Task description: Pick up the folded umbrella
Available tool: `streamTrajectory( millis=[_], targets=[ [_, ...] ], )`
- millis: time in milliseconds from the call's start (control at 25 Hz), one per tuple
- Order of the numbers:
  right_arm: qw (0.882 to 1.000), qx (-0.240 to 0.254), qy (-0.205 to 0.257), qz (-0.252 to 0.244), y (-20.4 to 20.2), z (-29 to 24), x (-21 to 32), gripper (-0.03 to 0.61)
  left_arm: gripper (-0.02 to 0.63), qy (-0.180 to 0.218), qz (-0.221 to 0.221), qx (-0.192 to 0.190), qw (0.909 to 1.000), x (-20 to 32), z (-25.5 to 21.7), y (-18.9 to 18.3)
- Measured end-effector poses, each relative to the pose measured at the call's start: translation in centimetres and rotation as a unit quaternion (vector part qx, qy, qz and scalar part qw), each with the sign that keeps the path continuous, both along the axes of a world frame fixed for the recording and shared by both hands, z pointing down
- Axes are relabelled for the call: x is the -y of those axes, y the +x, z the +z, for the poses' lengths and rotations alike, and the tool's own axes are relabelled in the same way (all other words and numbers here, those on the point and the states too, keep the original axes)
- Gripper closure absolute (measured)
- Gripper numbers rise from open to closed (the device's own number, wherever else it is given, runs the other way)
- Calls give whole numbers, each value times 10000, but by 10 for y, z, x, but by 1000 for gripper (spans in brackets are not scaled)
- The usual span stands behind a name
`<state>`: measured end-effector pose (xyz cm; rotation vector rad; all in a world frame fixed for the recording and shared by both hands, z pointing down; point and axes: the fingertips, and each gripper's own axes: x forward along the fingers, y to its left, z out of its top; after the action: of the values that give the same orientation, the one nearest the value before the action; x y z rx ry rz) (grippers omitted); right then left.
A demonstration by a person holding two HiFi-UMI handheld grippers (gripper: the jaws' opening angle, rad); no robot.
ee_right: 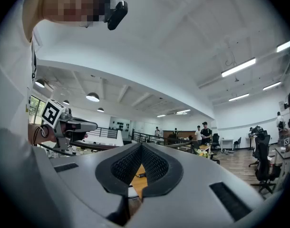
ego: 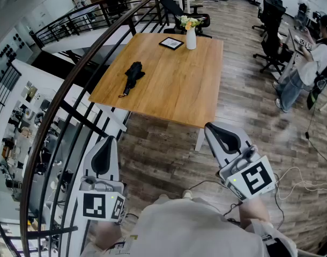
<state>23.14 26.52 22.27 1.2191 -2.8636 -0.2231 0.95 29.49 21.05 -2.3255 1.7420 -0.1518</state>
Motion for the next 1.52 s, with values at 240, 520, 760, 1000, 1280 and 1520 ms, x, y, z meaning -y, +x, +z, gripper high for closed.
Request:
streamTrajectory(
  millis=[240, 520, 760, 1000, 1280, 1520],
  targets=[
    [9994, 315, -144, 52, 13, -2, 0, 551, 598, -8, 39, -17, 10000, -2, 0, 10],
    [9995, 251, -175, -48, 15, 3, -6, 551, 598, -1, 9, -45, 10000, -6, 1, 13],
    [9994, 278, -194, -110, 17, 3, -6, 551, 400, 424, 105, -193, 9989, -14, -12, 21],
    [9989, 339, -229, -222, 13, 3, -6, 551, 290, 176, 14, -102, 9998, -9, -5, 18],
    [9988, 239, -237, -352, 3, 5, 5, 551, 291, 254, 46, -303, 9992, 1, -5, 15],
    [9991, 90, -176, -382, -11, 15, 34, 551, 291, 421, -40, -382, 9984, 29, -1, -4]
  ],
)
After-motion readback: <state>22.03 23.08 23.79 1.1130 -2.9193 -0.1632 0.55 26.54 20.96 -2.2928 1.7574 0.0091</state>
